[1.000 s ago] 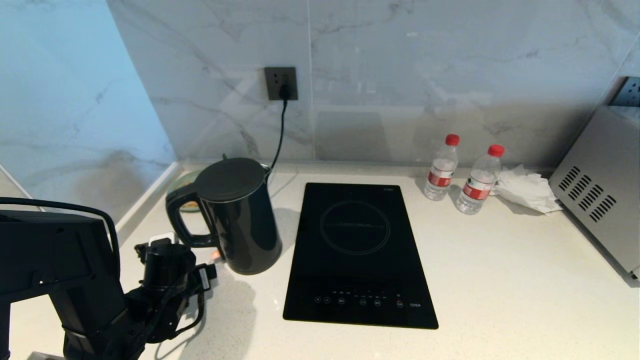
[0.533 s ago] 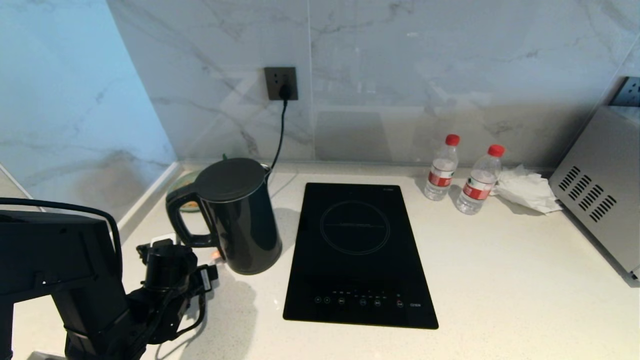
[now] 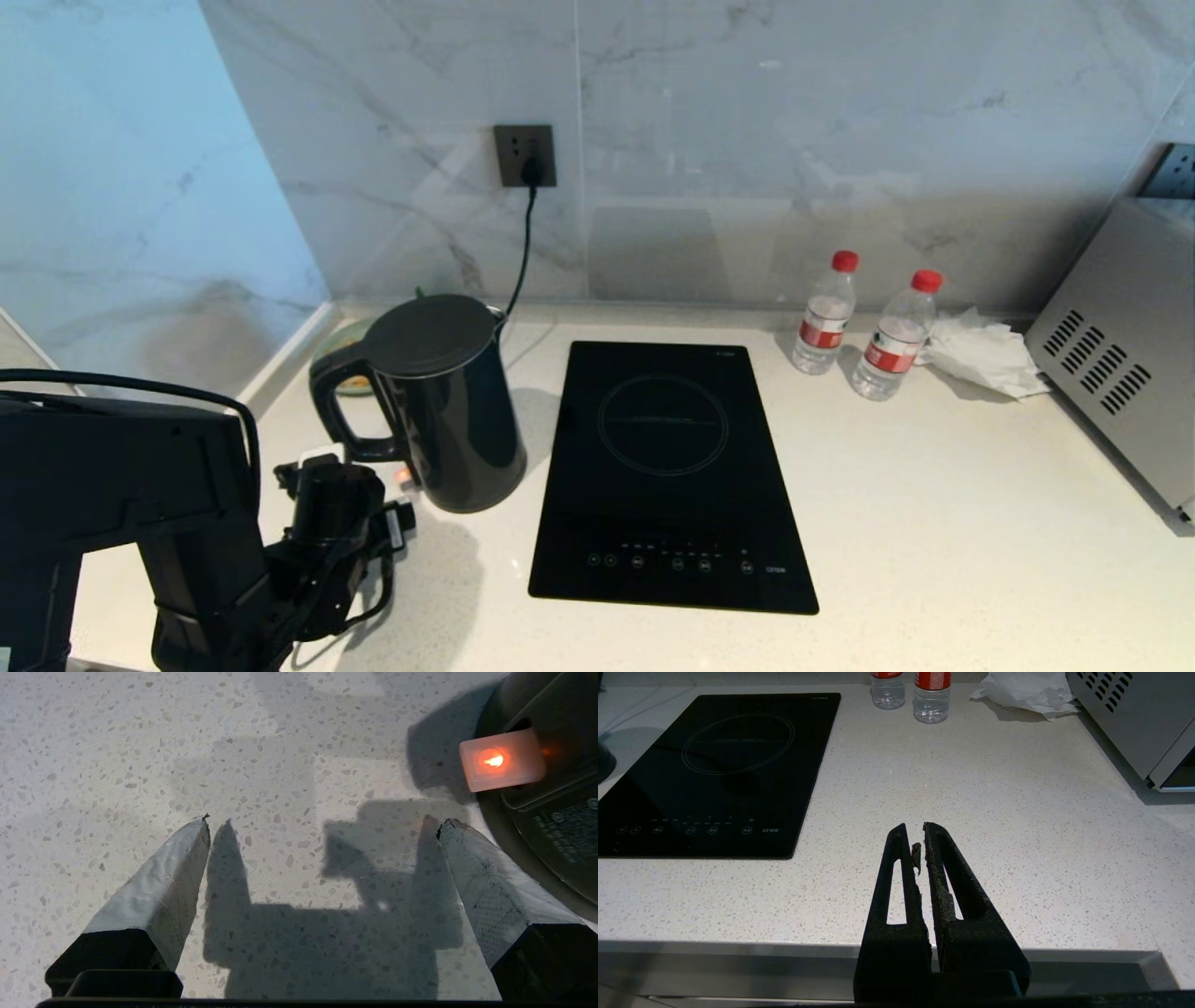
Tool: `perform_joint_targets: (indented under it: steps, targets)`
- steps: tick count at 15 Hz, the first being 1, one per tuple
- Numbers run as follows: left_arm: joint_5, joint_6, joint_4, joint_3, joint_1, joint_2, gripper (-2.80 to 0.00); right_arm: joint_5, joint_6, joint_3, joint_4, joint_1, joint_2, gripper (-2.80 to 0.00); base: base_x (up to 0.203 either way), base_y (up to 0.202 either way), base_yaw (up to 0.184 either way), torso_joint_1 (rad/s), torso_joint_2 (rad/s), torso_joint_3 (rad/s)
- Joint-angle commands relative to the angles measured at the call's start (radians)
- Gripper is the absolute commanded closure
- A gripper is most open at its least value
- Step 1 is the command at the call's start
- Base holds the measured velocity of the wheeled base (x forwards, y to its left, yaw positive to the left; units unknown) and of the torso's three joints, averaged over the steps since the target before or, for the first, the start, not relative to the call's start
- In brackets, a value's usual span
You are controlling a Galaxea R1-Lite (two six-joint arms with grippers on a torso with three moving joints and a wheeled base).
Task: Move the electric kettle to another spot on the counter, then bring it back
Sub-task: Finish boiling water
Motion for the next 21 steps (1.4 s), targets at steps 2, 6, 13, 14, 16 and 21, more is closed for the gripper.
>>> perform_joint_targets:
  steps: [2,6,13,14,16,21]
  targets:
    - [0.009,-0.012,-0.007,-0.020,0.012,0.019,-2.80,0.000,-0.001,0.000,-0.002,0.000,-0.001,0.00,0.000,0.000,0.000,0.000,0.00,0.000]
    - [0.025,-0.015,-0.007,-0.042,0.019,0.034,-2.80,-0.001,-0.001,0.001,-0.001,0.000,0.000,0.00,0.000,0.000,0.000,0.000,0.00,0.000]
    - [0.023,-0.048,-0.007,-0.016,0.041,0.028,-2.80,0.000,-0.001,0.000,-0.001,0.000,-0.002,0.00,0.000,0.000,0.000,0.000,0.00,0.000]
    - [0.019,-0.071,-0.007,-0.005,0.050,0.032,-2.80,0.000,-0.001,0.000,-0.002,0.000,-0.002,0.00,0.000,0.000,0.000,0.000,0.00,0.000]
    - [0.011,-0.090,-0.007,0.003,0.076,0.030,-2.80,-0.001,-0.001,0.000,-0.001,0.000,-0.001,0.00,0.000,0.000,0.000,0.000,0.00,0.000]
    - [-0.019,-0.109,-0.077,0.022,0.061,0.055,-2.80,0.000,-0.001,0.000,-0.001,0.000,0.000,0.00,0.000,0.000,0.000,0.000,0.00,0.000]
